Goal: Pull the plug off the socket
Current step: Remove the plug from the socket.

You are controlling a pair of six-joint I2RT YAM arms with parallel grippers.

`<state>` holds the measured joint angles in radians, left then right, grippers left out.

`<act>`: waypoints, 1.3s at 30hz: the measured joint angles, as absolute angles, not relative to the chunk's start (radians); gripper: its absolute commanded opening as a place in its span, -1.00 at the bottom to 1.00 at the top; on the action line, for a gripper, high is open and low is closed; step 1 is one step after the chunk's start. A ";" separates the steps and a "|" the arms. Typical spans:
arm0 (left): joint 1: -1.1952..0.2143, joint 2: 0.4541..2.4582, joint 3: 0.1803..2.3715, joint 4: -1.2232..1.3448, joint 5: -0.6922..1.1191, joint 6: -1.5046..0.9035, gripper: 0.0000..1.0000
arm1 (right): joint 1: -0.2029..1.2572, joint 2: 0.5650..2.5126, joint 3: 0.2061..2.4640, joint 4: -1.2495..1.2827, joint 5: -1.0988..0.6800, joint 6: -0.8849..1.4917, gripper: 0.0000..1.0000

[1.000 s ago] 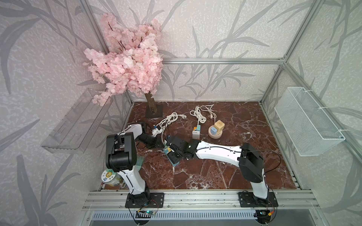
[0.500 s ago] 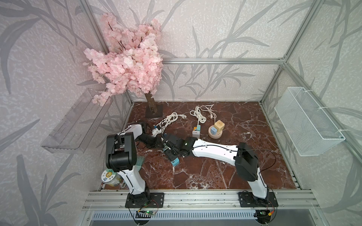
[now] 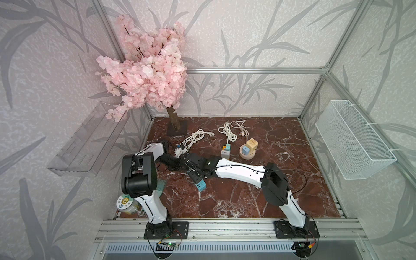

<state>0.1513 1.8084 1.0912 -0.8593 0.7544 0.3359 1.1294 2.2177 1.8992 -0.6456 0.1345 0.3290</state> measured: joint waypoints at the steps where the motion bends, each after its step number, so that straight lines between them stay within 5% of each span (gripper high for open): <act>1: 0.151 1.808 1.091 -0.859 0.754 0.336 -1.00 | 1.129 2.222 1.910 -0.649 0.139 0.327 0.12; 11: 0.151 1.808 1.091 -0.859 0.754 0.330 -1.00 | 1.129 2.270 1.944 -0.683 0.152 0.316 0.05; 24: 0.151 1.813 1.091 -0.859 0.762 0.329 -1.00 | 1.128 2.271 1.945 -0.688 0.163 0.311 -0.63; 39: 0.151 1.817 1.091 -0.859 0.759 0.318 -1.00 | 1.141 2.271 1.947 -0.694 0.191 0.310 -0.80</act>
<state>0.1513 1.8168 1.0912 -0.8589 0.7586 0.3176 1.1408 2.2715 1.9469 -0.6945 0.1909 0.3099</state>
